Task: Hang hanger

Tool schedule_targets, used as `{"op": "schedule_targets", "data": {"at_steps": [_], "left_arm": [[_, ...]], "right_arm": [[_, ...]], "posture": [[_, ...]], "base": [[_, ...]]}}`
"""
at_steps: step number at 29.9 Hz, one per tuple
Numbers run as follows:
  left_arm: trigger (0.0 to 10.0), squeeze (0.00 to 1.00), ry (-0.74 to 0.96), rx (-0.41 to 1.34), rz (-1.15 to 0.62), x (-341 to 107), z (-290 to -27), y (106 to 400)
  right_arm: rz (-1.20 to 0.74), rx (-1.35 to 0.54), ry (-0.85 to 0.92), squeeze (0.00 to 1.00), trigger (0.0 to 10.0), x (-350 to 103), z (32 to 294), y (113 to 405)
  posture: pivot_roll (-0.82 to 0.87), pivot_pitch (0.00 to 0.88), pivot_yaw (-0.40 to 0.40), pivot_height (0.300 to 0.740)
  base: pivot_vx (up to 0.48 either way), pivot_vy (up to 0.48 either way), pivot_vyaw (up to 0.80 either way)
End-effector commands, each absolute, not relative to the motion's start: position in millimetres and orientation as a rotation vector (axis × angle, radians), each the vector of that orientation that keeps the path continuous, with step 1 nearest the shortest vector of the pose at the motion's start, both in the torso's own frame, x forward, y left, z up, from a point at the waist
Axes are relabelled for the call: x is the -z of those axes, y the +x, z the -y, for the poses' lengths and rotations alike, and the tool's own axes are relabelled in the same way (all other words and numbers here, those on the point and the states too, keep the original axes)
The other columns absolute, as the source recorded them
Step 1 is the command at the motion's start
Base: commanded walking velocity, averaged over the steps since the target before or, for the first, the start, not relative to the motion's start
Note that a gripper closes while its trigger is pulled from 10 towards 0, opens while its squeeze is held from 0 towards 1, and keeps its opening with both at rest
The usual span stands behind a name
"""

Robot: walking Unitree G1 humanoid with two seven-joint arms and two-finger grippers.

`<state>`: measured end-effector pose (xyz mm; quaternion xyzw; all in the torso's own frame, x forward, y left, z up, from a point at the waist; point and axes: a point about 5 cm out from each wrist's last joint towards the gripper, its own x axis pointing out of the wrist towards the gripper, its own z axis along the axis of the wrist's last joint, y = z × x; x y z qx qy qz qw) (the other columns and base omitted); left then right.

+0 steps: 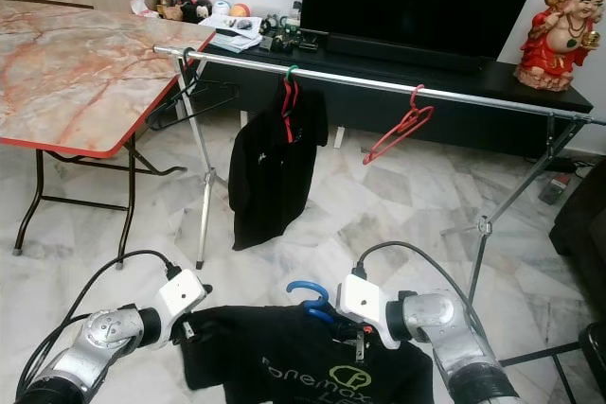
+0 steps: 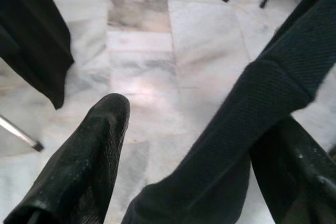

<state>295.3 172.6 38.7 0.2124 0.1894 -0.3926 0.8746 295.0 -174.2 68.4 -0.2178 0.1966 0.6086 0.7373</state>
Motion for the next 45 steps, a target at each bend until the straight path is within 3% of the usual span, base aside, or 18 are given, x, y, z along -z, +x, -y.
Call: {"op": "schedule_targets", "data": {"at_steps": [1,4,5,6,23,25,26,28,29,45], "left_arm": [[10.0,0.00,0.461,0.835,-0.407,-39.4,-170.4,297.6],[10.0,0.00,0.452,0.842,-0.416,-38.2,-169.9,297.3],[8.3,0.00,0.442,0.853,-0.421,-37.7,-169.0,296.9],[0.0,0.00,0.433,0.874,-0.431,-37.0,-167.8,295.7],[0.0,0.00,0.489,0.994,-0.548,-24.8,-165.7,284.5],[0.8,0.00,0.522,1.020,-0.587,-20.5,-167.5,280.8],[2.9,0.00,0.558,1.031,-0.610,-17.6,-169.9,278.7],[2.9,0.00,0.580,1.029,-0.618,-16.2,-171.3,278.1],[10.0,0.00,0.576,1.027,-0.617,-16.3,-171.1,278.3],[10.0,0.00,0.646,1.025,-0.727,0.6,-182.0,265.5]], "right_arm": [[-0.396,-1.347,-0.489,0.00,10.0,-76.7,174.0,297.3],[-0.392,-1.350,-0.492,0.00,10.0,-79.0,174.0,297.6],[-0.393,-1.352,-0.497,0.00,10.0,-79.7,174.2,297.7],[-0.394,-1.349,-0.504,0.00,10.0,-80.5,174.9,298.4],[-0.368,-1.331,-0.504,0.00,10.0,-86.0,172.7,302.3],[-0.366,-1.330,-0.502,0.00,10.0,-86.8,172.9,302.5],[-0.363,-1.329,-0.503,0.00,10.0,-87.2,172.9,302.7],[-0.361,-1.328,-0.503,0.00,10.0,-87.4,172.9,302.7],[-0.361,-1.328,-0.503,0.00,10.0,-87.4,172.8,302.7],[-0.357,-1.328,-0.501,0.00,10.0,-88.3,171.9,302.8]], "posture": [[0.11,0.000,-0.131,0.740],[0.11,0.000,-0.134,0.740],[0.11,0.000,-0.136,0.740],[0.11,0.000,-0.137,0.740],[0.11,0.000,-0.132,0.740],[0.11,0.000,-0.132,0.740],[0.10,0.000,-0.131,0.740],[0.10,0.000,-0.131,0.740],[0.10,0.000,-0.131,0.740],[0.10,0.000,-0.135,0.740]], "base": [[0.000,0.000,0.00],[0.000,0.000,0.00],[0.000,0.000,0.00],[0.000,0.000,0.00],[0.000,0.000,0.00],[0.000,0.000,0.00],[0.000,0.000,0.00],[0.000,0.000,0.00],[0.000,0.000,0.00],[0.000,0.000,0.00]]}}
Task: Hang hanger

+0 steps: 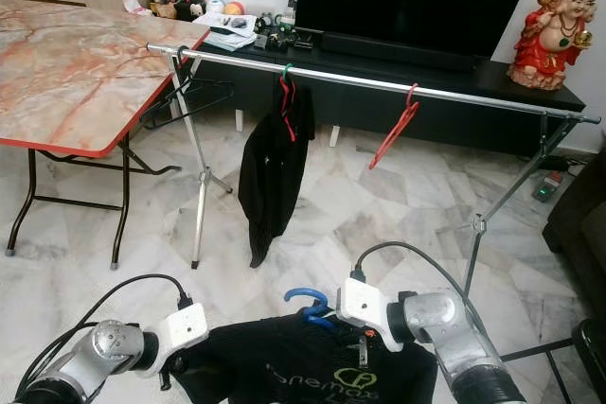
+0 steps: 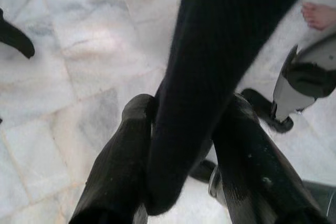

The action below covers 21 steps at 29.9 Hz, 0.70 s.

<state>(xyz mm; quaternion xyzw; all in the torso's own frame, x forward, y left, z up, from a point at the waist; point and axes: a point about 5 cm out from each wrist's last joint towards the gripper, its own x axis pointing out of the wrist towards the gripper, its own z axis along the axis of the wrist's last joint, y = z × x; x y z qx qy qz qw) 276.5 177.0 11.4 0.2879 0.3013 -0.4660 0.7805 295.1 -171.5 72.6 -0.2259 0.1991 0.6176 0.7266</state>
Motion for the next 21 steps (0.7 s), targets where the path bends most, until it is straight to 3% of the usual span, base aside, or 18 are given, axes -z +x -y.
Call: {"op": "schedule_targets", "data": {"at_steps": [1,6,7,8,9,10,21], "left_arm": [[10.0,0.00,0.643,1.019,-0.725,0.8,-182.3,265.5],[10.0,0.00,0.611,0.999,-0.709,0.4,-180.6,266.8],[8.2,0.00,0.609,0.987,-0.704,0.6,-180.4,267.5],[1.3,0.00,0.601,0.978,-0.697,0.5,-180.0,268.2],[1.3,0.00,0.597,0.974,-0.693,0.4,-179.8,268.5],[0.0,0.00,0.585,0.967,-0.687,0.0,-179.4,269.0],[0.0,0.00,0.572,0.958,-0.707,3.8,-182.6,265.2]], "right_arm": [[-0.357,-1.328,-0.501,0.00,10.0,-88.3,172.0,302.8],[-0.358,-1.328,-0.502,0.00,10.0,-88.0,171.8,302.8],[-0.357,-1.327,-0.501,0.00,10.0,-88.1,171.6,303.0],[-0.357,-1.326,-0.502,0.00,10.0,-88.3,171.6,303.1],[-0.357,-1.326,-0.502,0.00,10.0,-88.3,171.6,303.2],[-0.357,-1.325,-0.502,0.00,10.0,-88.2,171.5,303.3],[-0.362,-1.323,-0.500,0.00,10.0,-86.6,170.9,302.9]], "posture": [[0.10,0.000,-0.136,0.740],[0.10,0.000,-0.136,0.740],[0.10,0.000,-0.136,0.740],[0.10,0.000,-0.136,0.740],[0.10,0.000,-0.136,0.740],[0.10,0.000,-0.136,0.740],[0.11,0.000,-0.136,0.740]], "base": [[0.000,0.000,0.00],[0.000,0.000,0.00],[0.000,0.000,0.00],[0.000,0.000,0.00],[0.000,0.000,0.00],[0.000,0.000,0.00],[0.000,0.000,0.00]]}}
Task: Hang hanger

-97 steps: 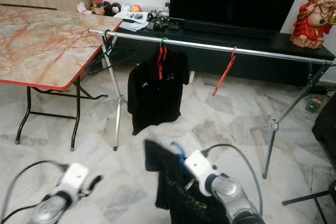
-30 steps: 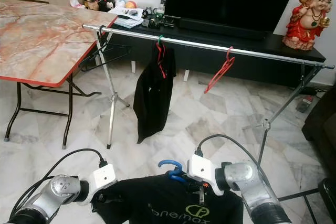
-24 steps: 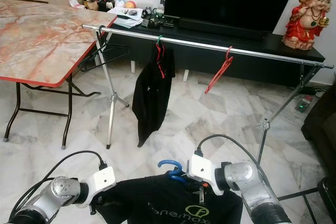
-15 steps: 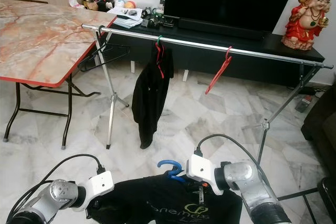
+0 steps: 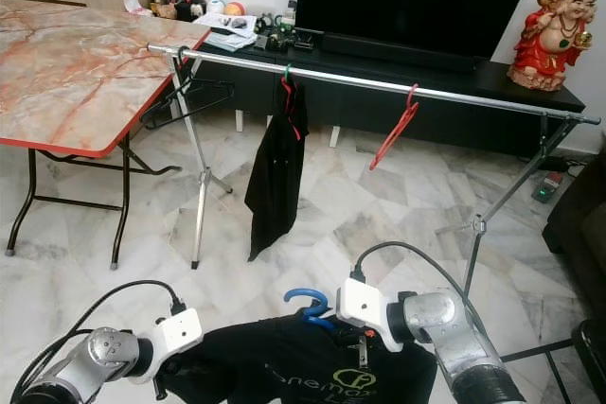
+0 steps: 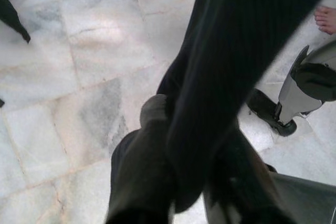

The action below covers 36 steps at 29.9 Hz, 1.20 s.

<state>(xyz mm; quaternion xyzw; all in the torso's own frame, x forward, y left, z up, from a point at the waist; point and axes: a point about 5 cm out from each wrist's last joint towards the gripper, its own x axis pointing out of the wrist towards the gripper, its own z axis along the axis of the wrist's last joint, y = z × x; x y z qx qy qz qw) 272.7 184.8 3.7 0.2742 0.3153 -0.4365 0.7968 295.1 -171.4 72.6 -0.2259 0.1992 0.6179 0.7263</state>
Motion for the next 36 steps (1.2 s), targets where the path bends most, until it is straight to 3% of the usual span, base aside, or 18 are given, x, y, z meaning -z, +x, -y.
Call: {"op": "schedule_targets", "data": {"at_steps": [1,14,23,32,36], "left_arm": [[0.0,0.00,0.567,0.958,-0.712,4.3,-182.8,264.6],[0.0,0.00,0.563,0.907,-0.727,9.0,-192.8,258.7],[0.0,0.00,0.516,0.737,-0.588,-1.7,-193.9,272.6],[0.0,0.00,0.488,0.217,-0.674,2.4,-243.3,275.6],[0.0,0.00,0.611,0.064,-0.828,13.9,-273.0,256.2]], "right_arm": [[-0.362,-1.323,-0.500,0.00,10.0,-86.4,170.9,302.8],[-0.373,-1.301,-0.517,0.00,10.0,-86.0,174.7,304.6],[-0.384,-1.297,-0.516,0.00,10.0,-82.4,174.4,303.0],[-0.410,-1.193,-0.565,0.00,10.0,-81.0,184.3,309.6],[-0.422,-1.143,-0.580,0.00,10.0,-81.5,190.2,312.7]], "posture": [[0.11,0.000,-0.136,0.740],[0.11,0.000,-0.138,0.740],[0.11,0.000,-0.138,0.740],[0.11,0.000,-0.133,0.740],[0.11,0.000,-0.131,0.740]], "base": [[0.000,0.000,0.00],[0.000,0.000,0.00],[0.000,0.000,0.00],[0.000,0.000,0.00],[0.000,0.000,0.00]]}}
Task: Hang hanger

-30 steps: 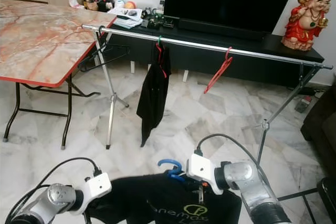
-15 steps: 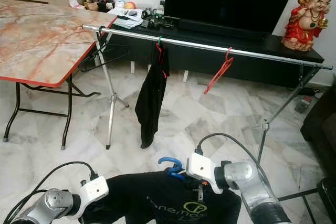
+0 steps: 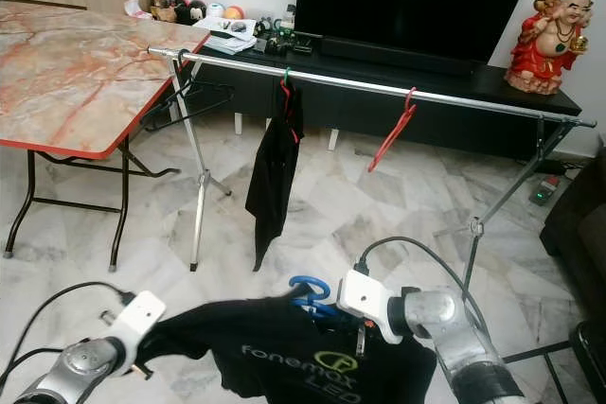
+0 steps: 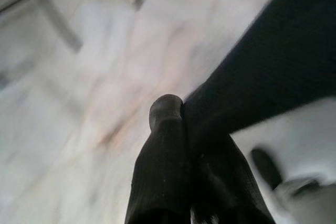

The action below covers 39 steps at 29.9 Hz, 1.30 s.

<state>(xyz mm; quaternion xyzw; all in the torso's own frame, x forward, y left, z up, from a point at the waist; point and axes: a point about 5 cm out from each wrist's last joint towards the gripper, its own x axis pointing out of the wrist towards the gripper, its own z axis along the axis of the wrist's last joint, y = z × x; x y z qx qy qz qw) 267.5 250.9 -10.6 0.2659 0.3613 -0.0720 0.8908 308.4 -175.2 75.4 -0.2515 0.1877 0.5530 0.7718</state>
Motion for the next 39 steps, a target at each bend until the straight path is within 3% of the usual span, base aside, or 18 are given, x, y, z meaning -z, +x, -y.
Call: {"op": "schedule_targets", "data": {"at_steps": [1,8,15,19,22,26,33,34,36,37,38,39], "left_arm": [[0.0,0.00,0.668,0.030,-0.909,21.3,-283.6,242.7],[0.0,0.00,0.738,0.095,-1.094,40.4,-286.9,214.6],[0.0,0.00,0.758,0.301,-1.248,56.8,-271.9,195.1],[0.0,0.00,0.744,0.330,-1.244,56.5,-269.6,196.3],[0.0,0.00,0.741,0.365,-1.238,54.3,-268.3,199.8],[0.0,0.00,0.745,0.409,-1.224,51.3,-265.4,205.4],[0.0,0.00,0.676,0.439,-1.121,44.8,-252.1,221.2],[2.4,0.08,0.653,0.422,-1.060,39.9,-246.6,230.7],[2.4,0.08,0.641,0.412,-1.039,37.9,-245.0,234.2],[9.4,0.89,0.618,0.405,-1.002,34.0,-241.9,240.3],[10.0,1.00,0.595,0.407,-0.972,30.3,-239.1,245.6],[10.0,1.00,0.575,0.417,-0.947,26.8,-236.3,250.2]], "right_arm": [[-0.417,-1.107,-0.586,0.00,10.0,-82.6,192.3,315.5],[-0.409,-1.023,-0.560,0.00,10.0,-86.4,198.3,321.8],[-0.352,-0.737,-0.496,0.00,10.0,-98.1,210.2,342.1],[-0.325,-0.692,-0.460,0.00,10.0,-103.6,211.0,346.5],[-0.347,-0.616,-0.541,0.00,10.0,-101.9,216.5,349.6],[-0.340,-0.541,-0.483,0.00,10.0,-100.9,215.1,353.3],[-0.344,-0.634,-0.398,0.00,10.0,-94.5,195.8,351.0],[-0.360,-0.687,-0.426,0.00,10.0,-88.7,190.5,347.3],[-0.368,-0.709,-0.437,0.00,10.0,-86.4,188.5,345.7],[-0.376,-0.751,-0.462,0.00,10.0,-83.0,185.6,342.5],[-0.385,-0.783,-0.483,0.00,10.0,-80.0,183.4,339.9],[-0.394,-0.811,-0.493,0.00,10.0,-77.5,181.4,337.6]], "posture": [[0.11,0.000,-0.130,0.740],[0.11,0.000,-0.130,0.740],[0.11,0.000,-0.131,0.740],[0.11,0.000,-0.130,0.740],[0.11,0.000,-0.132,0.740],[0.12,0.000,-0.134,0.740],[0.12,0.000,-0.133,0.740],[0.12,0.000,-0.134,0.740],[0.12,0.000,-0.135,0.740],[0.12,0.000,-0.137,0.740],[0.12,0.000,-0.137,0.740],[0.12,0.000,-0.137,0.740]], "base": [[0.000,0.000,0.00],[0.000,0.000,0.00],[0.000,0.000,0.00],[0.000,0.000,0.00],[0.000,0.000,0.00],[0.000,0.000,0.00],[0.000,0.000,0.00],[0.000,0.000,0.00],[0.000,0.000,0.00],[0.000,0.000,0.00],[0.000,0.000,0.00],[0.000,0.000,0.00]]}}
